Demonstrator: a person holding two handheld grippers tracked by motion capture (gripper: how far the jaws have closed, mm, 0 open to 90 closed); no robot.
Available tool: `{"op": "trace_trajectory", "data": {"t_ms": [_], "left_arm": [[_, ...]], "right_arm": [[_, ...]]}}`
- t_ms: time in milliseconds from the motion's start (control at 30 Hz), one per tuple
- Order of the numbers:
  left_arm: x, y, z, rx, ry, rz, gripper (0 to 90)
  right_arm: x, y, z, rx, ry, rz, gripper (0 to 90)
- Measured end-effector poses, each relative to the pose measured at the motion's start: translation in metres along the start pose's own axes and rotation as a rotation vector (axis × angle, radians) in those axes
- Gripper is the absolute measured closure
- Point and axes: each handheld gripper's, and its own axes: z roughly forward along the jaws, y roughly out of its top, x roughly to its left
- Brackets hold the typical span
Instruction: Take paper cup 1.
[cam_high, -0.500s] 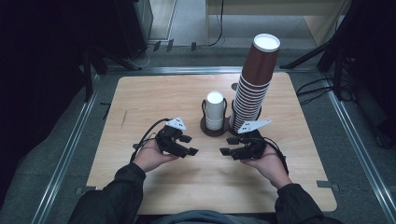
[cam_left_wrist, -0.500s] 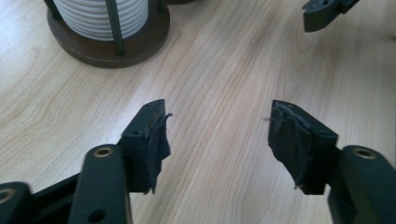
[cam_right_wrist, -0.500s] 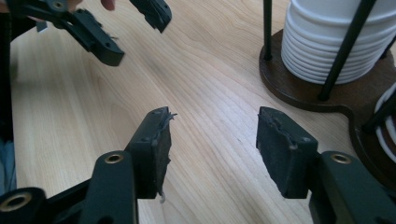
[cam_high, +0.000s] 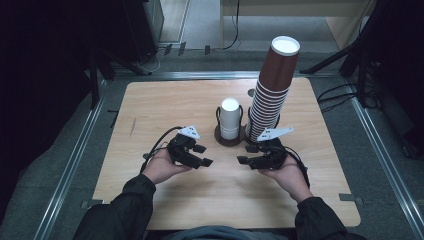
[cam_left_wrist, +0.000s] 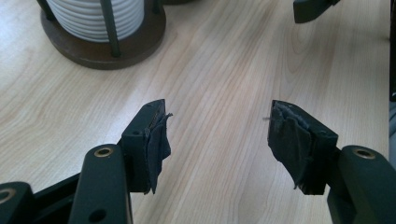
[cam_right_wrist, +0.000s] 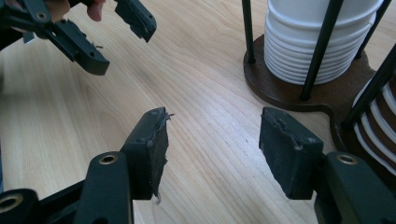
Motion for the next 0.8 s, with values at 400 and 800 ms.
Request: {"op": "trace_trajectory", "data": {"t_ms": [400,800], "left_arm": [[0.006,0.013,0.000,-0.007,0.039,0.022,30.1],[0.030,0.036,-0.013,0.001,0.049,0.022,21.7]], "right_arm": [[0.002,0.000,-0.003,0.000,-0.028,-0.010,46.0],[-0.001,-0.002,0.001,0.002,-0.072,-0.011,48.5]]}}
